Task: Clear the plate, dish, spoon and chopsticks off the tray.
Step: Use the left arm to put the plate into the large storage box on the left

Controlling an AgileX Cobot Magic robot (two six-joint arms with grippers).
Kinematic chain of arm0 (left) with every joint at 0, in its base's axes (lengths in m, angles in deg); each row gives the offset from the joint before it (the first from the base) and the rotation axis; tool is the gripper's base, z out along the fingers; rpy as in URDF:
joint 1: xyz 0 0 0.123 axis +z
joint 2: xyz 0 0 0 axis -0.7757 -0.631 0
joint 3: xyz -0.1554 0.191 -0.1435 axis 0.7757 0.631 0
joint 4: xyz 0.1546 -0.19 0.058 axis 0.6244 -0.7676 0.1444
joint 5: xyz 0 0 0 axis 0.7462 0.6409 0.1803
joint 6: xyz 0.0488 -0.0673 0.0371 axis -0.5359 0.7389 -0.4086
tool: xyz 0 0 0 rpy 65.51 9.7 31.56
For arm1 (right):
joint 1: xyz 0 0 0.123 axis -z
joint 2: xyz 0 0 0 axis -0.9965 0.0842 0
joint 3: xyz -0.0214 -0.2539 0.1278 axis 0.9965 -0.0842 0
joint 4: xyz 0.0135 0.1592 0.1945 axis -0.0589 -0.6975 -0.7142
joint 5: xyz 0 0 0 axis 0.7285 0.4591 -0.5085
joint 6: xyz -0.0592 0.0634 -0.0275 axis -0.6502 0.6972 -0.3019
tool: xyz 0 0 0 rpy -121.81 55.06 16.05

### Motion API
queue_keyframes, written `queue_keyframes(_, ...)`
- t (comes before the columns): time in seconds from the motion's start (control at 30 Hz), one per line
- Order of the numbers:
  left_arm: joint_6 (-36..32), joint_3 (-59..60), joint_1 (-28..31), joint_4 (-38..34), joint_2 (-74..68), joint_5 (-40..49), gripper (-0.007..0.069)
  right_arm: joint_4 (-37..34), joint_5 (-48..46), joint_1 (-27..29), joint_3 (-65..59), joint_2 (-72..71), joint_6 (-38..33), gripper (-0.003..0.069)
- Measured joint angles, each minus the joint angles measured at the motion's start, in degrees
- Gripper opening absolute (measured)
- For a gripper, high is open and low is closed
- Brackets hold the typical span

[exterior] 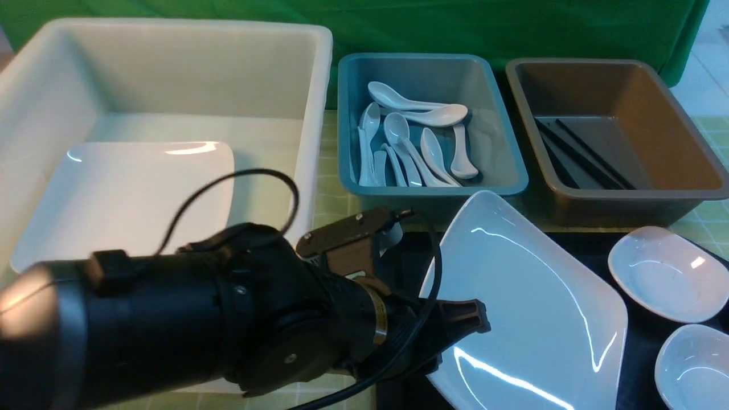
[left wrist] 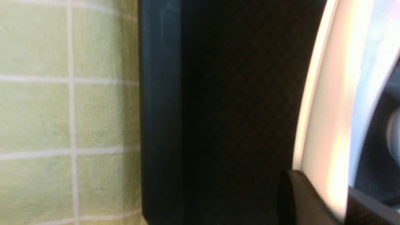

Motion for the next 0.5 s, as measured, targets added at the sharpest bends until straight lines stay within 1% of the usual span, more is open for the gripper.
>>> queue_keyframes(0.13, -3.3, 0.0, 0.3, 0.9, 6.3, 2.2, 0.0011, 0.0, 0.0, 0.0, 0.0, 0.0, 0.0, 0.0155)
queue_keyframes(0.33, -4.9, 0.5, 2.7, 0.9, 15.3, 3.0, 0.0011, 0.0, 0.0, 0.0, 0.0, 0.0, 0.0, 0.0157)
queue_keyframes(0.47, -5.0, 0.6, 7.4, 0.9, 24.4, 2.8, 0.0011, 0.0, 0.0, 0.0, 0.0, 0.0, 0.0, 0.0162)
queue_keyframes(0.5, -5.0, 0.6, 7.7, 0.9, 24.7, 2.8, 0.0011, 0.0, 0.0, 0.0, 0.0, 0.0, 0.0, 0.0162)
